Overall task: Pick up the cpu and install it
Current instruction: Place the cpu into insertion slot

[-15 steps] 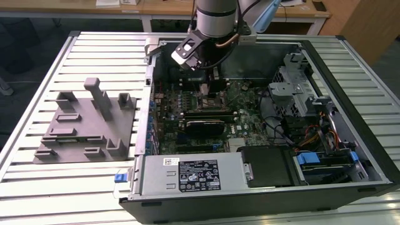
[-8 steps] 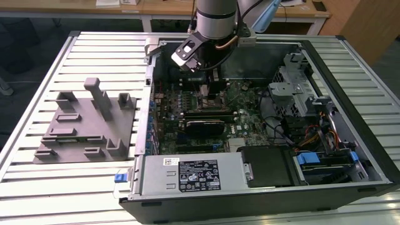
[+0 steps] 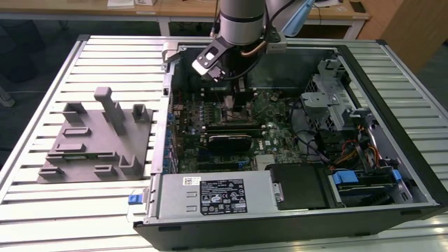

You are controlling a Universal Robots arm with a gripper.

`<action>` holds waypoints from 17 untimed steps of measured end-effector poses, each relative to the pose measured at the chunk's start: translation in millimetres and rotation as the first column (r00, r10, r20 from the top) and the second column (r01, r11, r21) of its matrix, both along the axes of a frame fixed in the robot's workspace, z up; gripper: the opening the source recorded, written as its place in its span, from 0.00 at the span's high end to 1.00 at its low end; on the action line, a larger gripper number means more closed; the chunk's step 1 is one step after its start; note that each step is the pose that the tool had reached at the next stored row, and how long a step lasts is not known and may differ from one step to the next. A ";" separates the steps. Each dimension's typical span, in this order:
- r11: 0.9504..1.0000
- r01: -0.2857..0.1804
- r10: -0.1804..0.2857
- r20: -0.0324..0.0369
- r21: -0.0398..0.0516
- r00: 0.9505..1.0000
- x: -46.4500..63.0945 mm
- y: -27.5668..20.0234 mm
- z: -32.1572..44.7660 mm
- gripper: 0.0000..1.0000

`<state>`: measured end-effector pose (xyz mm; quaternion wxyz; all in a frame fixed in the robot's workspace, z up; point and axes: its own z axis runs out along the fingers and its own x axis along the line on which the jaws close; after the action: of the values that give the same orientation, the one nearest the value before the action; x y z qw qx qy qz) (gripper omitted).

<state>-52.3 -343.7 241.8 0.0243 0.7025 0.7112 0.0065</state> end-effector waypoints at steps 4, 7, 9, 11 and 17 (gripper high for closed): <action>1.000 0.000 0.000 0.012 0.000 1.000 0.0 0.0 -4.4 0.46; 1.000 0.000 0.000 0.017 0.000 1.000 0.0 0.0 -8.4 0.46; 1.000 0.000 0.000 0.017 0.000 1.000 0.1 0.0 -10.2 0.46; 1.000 0.000 0.000 0.017 0.000 1.000 0.4 0.0 -11.1 0.46; 1.000 0.000 0.000 0.017 0.000 1.000 1.6 0.0 -15.4 0.46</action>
<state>-50.7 -343.7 226.5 0.0304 0.7024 0.7110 0.0124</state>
